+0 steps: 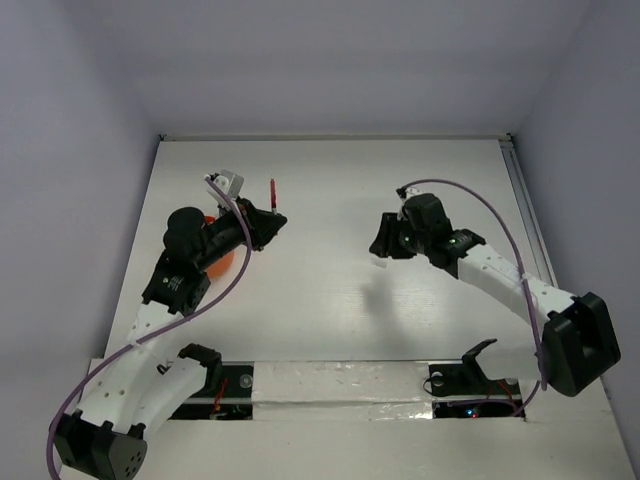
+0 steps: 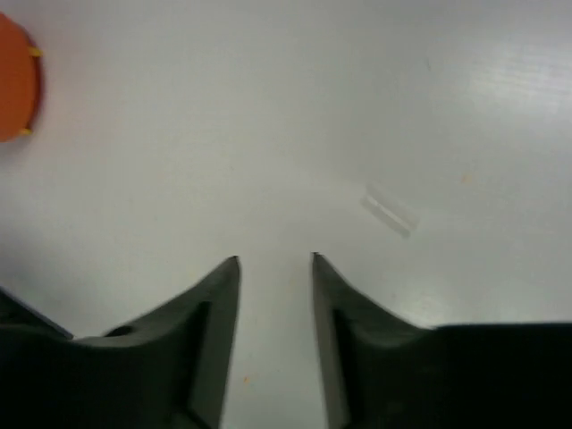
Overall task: Sort the stationery into containers
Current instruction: Close the pen cap on the pen.
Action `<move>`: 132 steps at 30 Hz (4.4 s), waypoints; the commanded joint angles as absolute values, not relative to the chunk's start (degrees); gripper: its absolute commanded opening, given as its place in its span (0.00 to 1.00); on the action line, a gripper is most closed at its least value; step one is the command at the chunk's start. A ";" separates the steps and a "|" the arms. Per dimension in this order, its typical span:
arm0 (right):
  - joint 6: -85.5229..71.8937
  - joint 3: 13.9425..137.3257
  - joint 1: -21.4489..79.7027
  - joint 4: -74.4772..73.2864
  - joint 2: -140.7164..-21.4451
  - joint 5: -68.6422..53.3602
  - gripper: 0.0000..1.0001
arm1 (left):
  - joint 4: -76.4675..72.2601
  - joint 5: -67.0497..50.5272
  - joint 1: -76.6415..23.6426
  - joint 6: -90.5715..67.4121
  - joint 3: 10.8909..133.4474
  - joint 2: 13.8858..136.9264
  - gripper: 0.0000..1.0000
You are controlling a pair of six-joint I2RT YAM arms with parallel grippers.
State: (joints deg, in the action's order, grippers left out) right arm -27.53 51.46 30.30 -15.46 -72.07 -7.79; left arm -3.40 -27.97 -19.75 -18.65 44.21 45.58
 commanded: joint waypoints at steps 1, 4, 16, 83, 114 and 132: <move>-28.65 49.31 30.41 -21.88 -75.04 -6.68 0.50 | -4.13 -26.99 -19.42 -17.32 45.79 44.30 0.00; -30.67 47.91 30.41 -19.17 -78.47 -12.18 0.69 | -3.69 -26.37 -19.42 -17.05 45.88 43.77 0.00; -34.72 46.40 29.88 -8.52 -90.61 -9.17 0.78 | -3.08 -25.75 -19.95 -16.70 46.05 43.95 0.00; -25.58 66.80 35.51 -31.12 -111.01 14.68 0.00 | -2.02 -22.41 -24.26 -15.64 46.32 42.54 0.00; -41.49 66.18 37.35 39.72 -83.06 -9.76 0.00 | -10.19 -35.68 -24.26 -19.25 43.94 52.56 0.00; -37.79 67.33 42.54 42.10 -84.02 -9.58 0.00 | -10.81 -37.97 -24.26 -19.86 44.12 53.70 0.00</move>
